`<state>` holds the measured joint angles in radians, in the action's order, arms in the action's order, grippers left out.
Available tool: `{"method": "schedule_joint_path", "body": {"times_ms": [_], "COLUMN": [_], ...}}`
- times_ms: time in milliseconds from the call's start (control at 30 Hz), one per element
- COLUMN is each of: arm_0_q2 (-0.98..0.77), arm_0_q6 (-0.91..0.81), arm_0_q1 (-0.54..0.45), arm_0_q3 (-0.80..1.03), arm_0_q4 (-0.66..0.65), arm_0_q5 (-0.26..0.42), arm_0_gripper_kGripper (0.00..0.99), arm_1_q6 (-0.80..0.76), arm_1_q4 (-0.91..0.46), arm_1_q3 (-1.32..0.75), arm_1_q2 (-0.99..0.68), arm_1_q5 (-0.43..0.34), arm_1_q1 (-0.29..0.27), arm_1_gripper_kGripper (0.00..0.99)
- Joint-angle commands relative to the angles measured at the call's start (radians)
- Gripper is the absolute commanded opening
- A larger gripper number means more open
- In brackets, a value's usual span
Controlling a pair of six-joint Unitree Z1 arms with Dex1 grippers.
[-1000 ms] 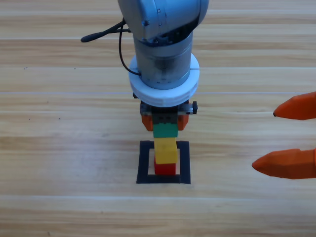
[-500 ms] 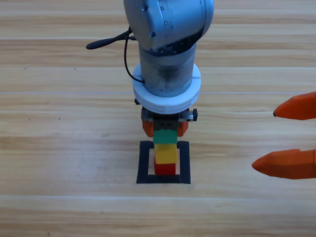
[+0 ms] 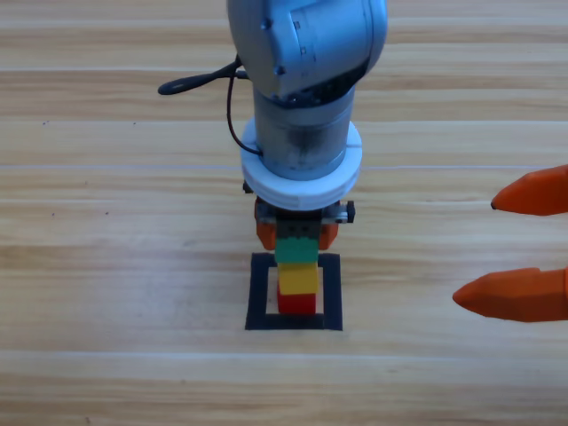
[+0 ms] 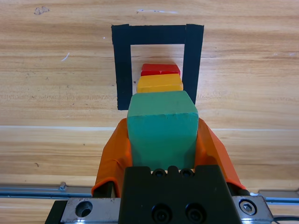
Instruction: Stack the blocks in the rectangular block: red at the bottom, yellow in the middle, green on top
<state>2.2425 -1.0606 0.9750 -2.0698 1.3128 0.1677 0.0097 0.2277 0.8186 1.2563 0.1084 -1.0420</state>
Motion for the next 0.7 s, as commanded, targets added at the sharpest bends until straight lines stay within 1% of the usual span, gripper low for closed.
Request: {"method": "schedule_joint_path", "body": {"times_ms": [33,700], "arm_0_q2": [0.054,0.057], "arm_0_q6": [-0.01,-0.006], "arm_0_q1": [0.002,0.002], "arm_0_q3": [0.025,0.027], "arm_0_q4": [0.003,-0.006], "arm_0_q5": [0.001,0.001], "arm_0_gripper_kGripper": [0.0,0.0], "arm_1_q6": [-0.007,-0.011], "arm_1_q4": [0.015,0.015], "arm_1_q3": [-0.012,-0.01], "arm_1_q2": [0.012,0.018], "arm_1_q5": [-0.007,-0.007], "arm_1_q1": [-0.027,-0.027], "arm_1_gripper_kGripper": [0.99,0.99]}}
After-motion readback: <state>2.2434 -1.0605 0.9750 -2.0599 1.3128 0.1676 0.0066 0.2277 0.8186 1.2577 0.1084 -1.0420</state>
